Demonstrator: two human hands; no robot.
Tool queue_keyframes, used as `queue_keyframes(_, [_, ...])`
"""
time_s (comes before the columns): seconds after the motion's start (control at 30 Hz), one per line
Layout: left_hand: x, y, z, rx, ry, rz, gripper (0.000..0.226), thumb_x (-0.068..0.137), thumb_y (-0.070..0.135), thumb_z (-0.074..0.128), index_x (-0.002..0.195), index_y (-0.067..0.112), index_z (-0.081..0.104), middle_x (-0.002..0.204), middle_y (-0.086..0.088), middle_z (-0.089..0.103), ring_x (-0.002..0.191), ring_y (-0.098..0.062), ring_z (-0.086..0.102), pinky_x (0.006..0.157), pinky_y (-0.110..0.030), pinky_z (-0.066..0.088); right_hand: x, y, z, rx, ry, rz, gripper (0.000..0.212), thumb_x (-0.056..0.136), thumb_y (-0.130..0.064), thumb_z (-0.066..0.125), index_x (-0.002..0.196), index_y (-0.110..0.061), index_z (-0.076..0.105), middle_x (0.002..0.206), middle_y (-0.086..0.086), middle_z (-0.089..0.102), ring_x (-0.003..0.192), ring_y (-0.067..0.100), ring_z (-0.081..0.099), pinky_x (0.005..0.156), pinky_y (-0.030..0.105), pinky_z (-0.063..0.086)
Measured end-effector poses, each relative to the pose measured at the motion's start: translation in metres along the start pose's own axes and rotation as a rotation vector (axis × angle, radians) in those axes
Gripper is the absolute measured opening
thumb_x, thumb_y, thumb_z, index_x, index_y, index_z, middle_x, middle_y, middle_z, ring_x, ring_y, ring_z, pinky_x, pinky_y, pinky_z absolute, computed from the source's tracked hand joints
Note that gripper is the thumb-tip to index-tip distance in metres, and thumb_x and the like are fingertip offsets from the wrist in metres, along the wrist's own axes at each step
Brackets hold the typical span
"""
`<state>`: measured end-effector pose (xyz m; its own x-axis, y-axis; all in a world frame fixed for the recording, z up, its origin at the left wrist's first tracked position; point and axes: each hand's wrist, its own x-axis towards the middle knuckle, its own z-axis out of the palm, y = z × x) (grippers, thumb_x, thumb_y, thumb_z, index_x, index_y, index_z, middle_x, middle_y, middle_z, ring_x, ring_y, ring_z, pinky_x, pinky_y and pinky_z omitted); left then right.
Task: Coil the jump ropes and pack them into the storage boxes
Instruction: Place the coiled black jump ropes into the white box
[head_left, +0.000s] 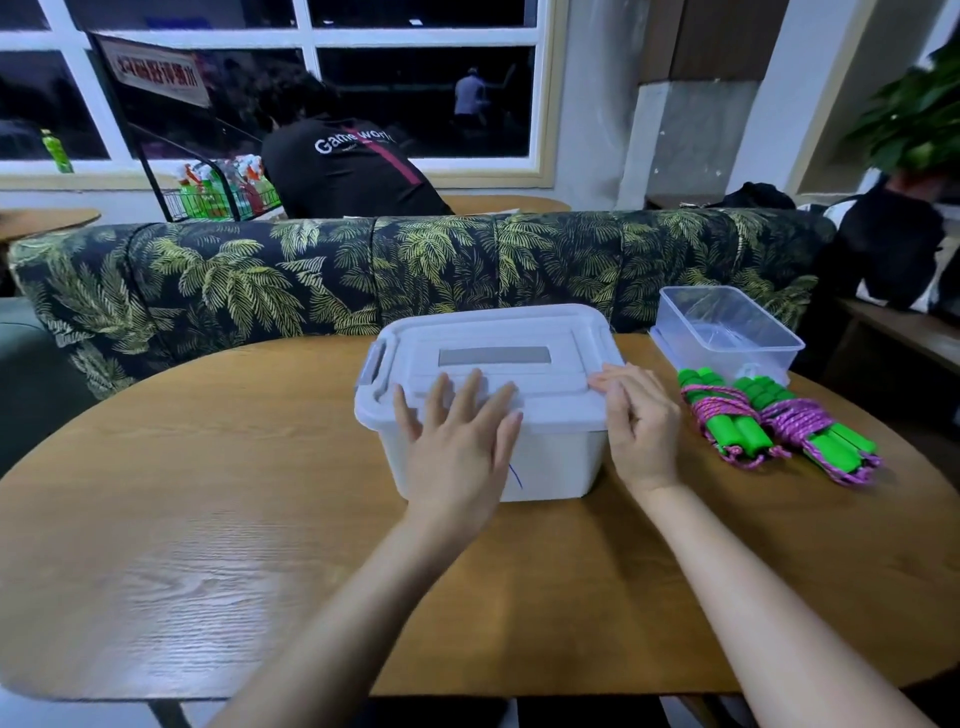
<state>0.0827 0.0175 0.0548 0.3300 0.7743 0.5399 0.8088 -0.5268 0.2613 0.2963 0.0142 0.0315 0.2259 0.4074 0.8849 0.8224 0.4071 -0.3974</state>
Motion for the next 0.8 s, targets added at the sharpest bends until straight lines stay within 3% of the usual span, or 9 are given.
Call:
queue_keyframes(0.13, [0.009,-0.034,-0.003,-0.133,-0.067,0.071,0.049,0.099,0.053,0.021,0.128,0.046,0.06,0.143,0.012,0.052,0.137,-0.022,0.038,0.117,-0.05,-0.012,-0.012,-0.026,-0.002,-0.074,0.009,0.008,0.042,0.099,-0.024,0.04,0.084,-0.003,0.073,0.089,0.008,0.072,0.093,0.027,0.066,0.091,0.017,0.04])
queue_keyframes(0.2, [0.026,-0.067,-0.006,-0.154,-0.128,0.063,0.056,0.096,0.059,0.013,0.131,0.049,0.055,0.156,0.006,0.036,0.146,-0.023,0.024,0.115,-0.053,-0.014,-0.024,-0.052,0.0,-0.091,-0.015,-0.043,0.05,0.103,-0.036,0.037,0.087,-0.006,0.074,0.091,0.005,0.073,0.093,0.027,0.065,0.095,0.027,0.043])
queue_keyframes(0.3, [0.058,-0.095,-0.015,-0.068,-0.232,-0.236,0.055,0.099,0.063,0.013,0.142,0.046,0.044,0.166,-0.004,0.003,0.151,-0.031,-0.002,0.113,-0.066,-0.005,-0.037,-0.1,0.024,-0.204,-0.137,-0.151,0.057,0.102,-0.048,0.032,0.103,-0.01,0.074,0.1,0.002,0.072,0.097,0.023,0.061,0.106,0.044,0.041])
queue_keyframes(0.37, [0.074,-0.095,-0.016,-0.035,-0.251,-0.431,0.048,0.103,0.046,0.032,0.144,0.025,0.046,0.161,-0.021,0.014,0.148,-0.04,0.013,0.115,-0.066,0.007,-0.042,-0.126,0.042,-0.259,-0.2,-0.185,0.054,0.101,-0.048,0.034,0.112,-0.009,0.071,0.102,0.003,0.071,0.099,0.024,0.062,0.107,0.043,0.041])
queue_keyframes(0.43, [0.075,-0.087,-0.015,-0.27,-0.271,-0.52,0.066,0.09,0.058,0.052,0.129,0.004,0.051,0.14,-0.035,0.04,0.132,-0.05,0.039,0.11,-0.068,0.025,-0.041,-0.138,0.052,-0.268,-0.211,-0.188,0.044,0.097,-0.041,0.043,0.11,-0.007,0.068,0.095,0.004,0.071,0.098,0.024,0.063,0.098,0.035,0.047])
queue_keyframes(0.5, [0.063,-0.081,-0.011,-0.658,-0.278,-0.584,0.093,0.063,0.078,0.069,0.123,0.01,0.049,0.126,-0.03,0.053,0.117,-0.048,0.055,0.099,-0.063,0.043,-0.036,-0.139,0.049,-0.25,-0.218,-0.177,0.035,0.091,-0.034,0.05,0.107,-0.007,0.066,0.09,0.005,0.071,0.095,0.021,0.065,0.082,0.029,0.049])
queue_keyframes(0.6, [0.046,-0.078,-0.009,-0.871,-0.24,-0.532,0.086,0.056,0.061,0.083,0.124,0.025,0.046,0.128,-0.01,0.058,0.114,-0.023,0.063,0.096,-0.044,0.054,-0.027,-0.123,0.033,-0.086,-0.281,-0.217,0.026,0.093,-0.022,0.052,0.113,-0.01,0.063,0.099,0.001,0.072,0.083,0.014,0.068,0.065,0.027,0.052])
queue_keyframes(0.7, [0.051,-0.081,-0.009,-0.941,-0.27,-0.46,0.072,0.074,0.039,0.084,0.131,0.02,0.044,0.122,-0.003,0.065,0.104,-0.014,0.068,0.083,-0.031,0.059,-0.013,-0.089,0.013,0.016,-0.247,-0.236,0.021,0.095,-0.014,0.053,0.107,-0.006,0.068,0.117,0.004,0.069,0.104,0.016,0.066,0.086,0.03,0.054])
queue_keyframes(0.8, [0.059,-0.088,-0.014,-0.926,-0.369,-0.401,0.089,0.071,0.048,0.083,0.143,0.022,0.037,0.127,0.006,0.062,0.1,-0.005,0.067,0.08,-0.024,0.057,-0.001,-0.054,-0.008,-0.086,-0.226,-0.293,0.022,0.096,-0.022,0.058,0.1,-0.005,0.071,0.126,0.009,0.065,0.122,0.026,0.057,0.113,0.043,0.038])
